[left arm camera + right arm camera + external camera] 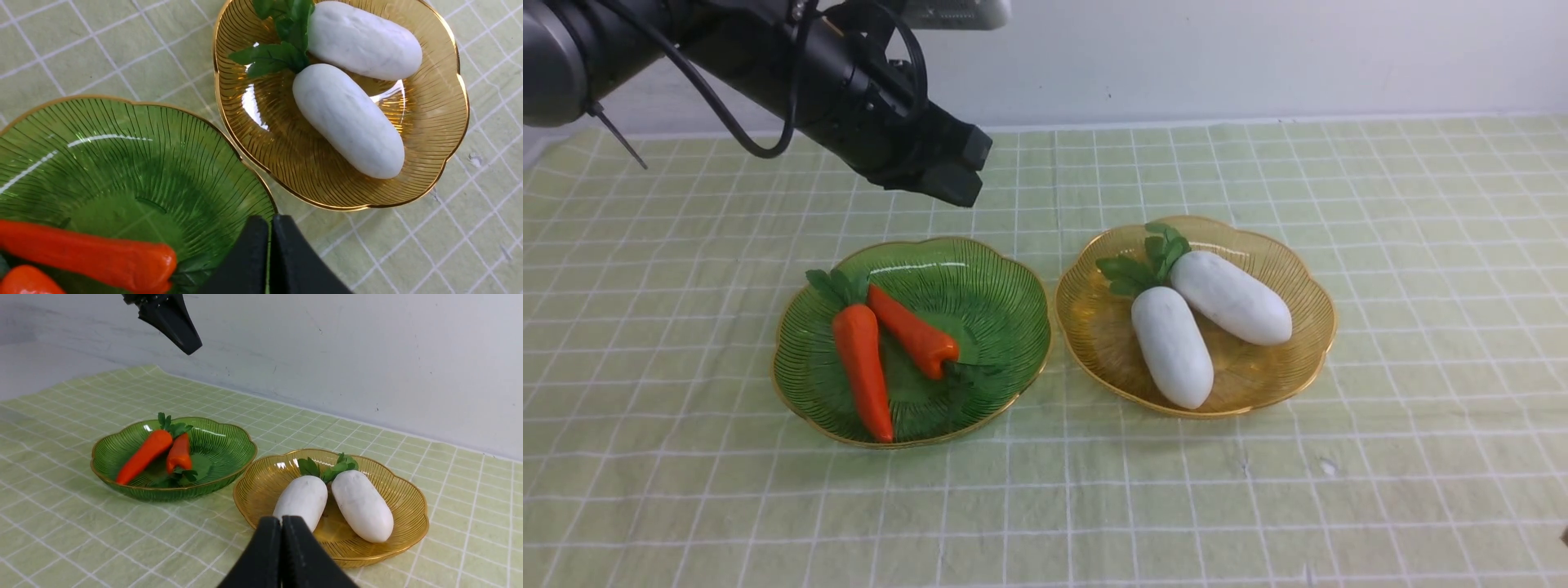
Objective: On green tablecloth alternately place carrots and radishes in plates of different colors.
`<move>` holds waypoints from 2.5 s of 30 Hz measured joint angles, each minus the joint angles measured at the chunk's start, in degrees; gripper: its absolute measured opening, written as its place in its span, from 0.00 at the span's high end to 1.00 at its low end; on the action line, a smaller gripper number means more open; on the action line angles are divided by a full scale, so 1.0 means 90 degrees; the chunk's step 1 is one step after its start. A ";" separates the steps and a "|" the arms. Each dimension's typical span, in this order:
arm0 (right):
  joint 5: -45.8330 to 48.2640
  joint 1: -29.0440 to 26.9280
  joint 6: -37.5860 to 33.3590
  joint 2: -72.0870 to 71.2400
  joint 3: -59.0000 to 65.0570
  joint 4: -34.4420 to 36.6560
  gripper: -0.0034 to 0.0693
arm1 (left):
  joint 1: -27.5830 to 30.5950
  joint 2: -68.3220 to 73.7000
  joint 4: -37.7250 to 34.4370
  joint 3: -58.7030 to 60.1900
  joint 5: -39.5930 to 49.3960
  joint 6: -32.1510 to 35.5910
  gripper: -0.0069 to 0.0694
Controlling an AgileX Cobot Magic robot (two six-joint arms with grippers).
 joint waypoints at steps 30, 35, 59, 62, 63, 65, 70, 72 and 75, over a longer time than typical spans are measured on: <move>0.0200 -0.0819 -0.0011 -0.0459 0.0147 0.1855 0.97 | 0.0000 0.0000 0.0376 0.0000 0.0626 -0.0506 0.92; 0.0187 -0.2138 -0.0011 -0.0572 0.0629 0.2041 0.97 | 0.0000 0.0000 0.0383 0.0000 0.0815 -0.0392 0.92; 0.0202 -0.4400 -0.0041 -0.0586 0.1341 0.1547 0.97 | 0.0003 -0.1444 0.0841 0.0000 0.0594 -0.0219 0.92; 0.0202 -0.4246 -0.0056 -0.0586 0.1341 0.1525 0.97 | 0.0003 -0.1863 0.1212 -0.0007 0.0974 -0.0219 0.92; 0.0202 -0.4201 -0.0056 -0.0586 0.1341 0.1522 0.97 | 0.0003 -0.1961 0.1353 -0.0007 0.1156 -0.0219 0.92; 0.0202 -0.4143 -0.0062 -0.0586 0.1341 0.1517 0.97 | 0.0003 -0.2107 0.1548 -0.0007 0.1344 -0.0219 0.92; 0.0202 -0.3687 -0.0061 -0.0586 0.1341 0.1517 0.97 | 0.0003 -0.2519 0.2033 -0.0007 0.1483 -0.0287 0.92; 0.0202 -0.3618 -0.0061 -0.0586 0.1341 0.1517 0.97 | 0.0003 -0.2594 0.2061 -0.0007 0.1483 -0.0319 0.92; 0.0202 -0.3609 -0.0061 -0.0586 0.1341 0.1545 0.97 | 0.0003 -0.2666 0.2065 -0.0007 0.1483 -0.0422 0.92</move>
